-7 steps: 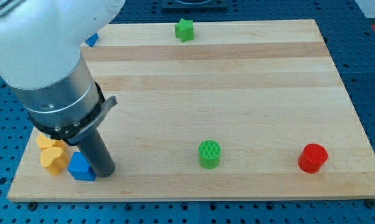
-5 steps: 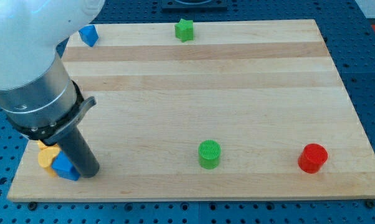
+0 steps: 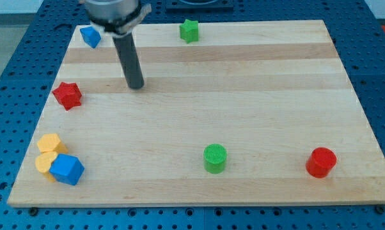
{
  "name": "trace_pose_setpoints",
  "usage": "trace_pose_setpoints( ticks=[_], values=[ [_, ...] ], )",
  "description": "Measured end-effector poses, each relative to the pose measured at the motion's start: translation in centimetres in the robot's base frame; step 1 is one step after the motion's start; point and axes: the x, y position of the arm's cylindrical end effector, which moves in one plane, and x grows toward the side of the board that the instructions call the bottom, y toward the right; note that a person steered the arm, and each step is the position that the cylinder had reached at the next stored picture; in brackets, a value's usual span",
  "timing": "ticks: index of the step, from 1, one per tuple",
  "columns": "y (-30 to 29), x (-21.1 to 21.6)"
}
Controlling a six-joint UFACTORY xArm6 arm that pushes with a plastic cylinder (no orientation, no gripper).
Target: Push the blue triangle down a bit
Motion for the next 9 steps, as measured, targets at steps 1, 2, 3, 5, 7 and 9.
trace_pose_setpoints(
  ticks=[1,2,3,5,7,9],
  values=[
    [0.0,-6.5],
    [0.0,-12.3],
    [-2.8,-15.6],
    [-13.5,-16.7],
    [-16.0,-12.7],
    [-13.4,-9.4]
  ],
)
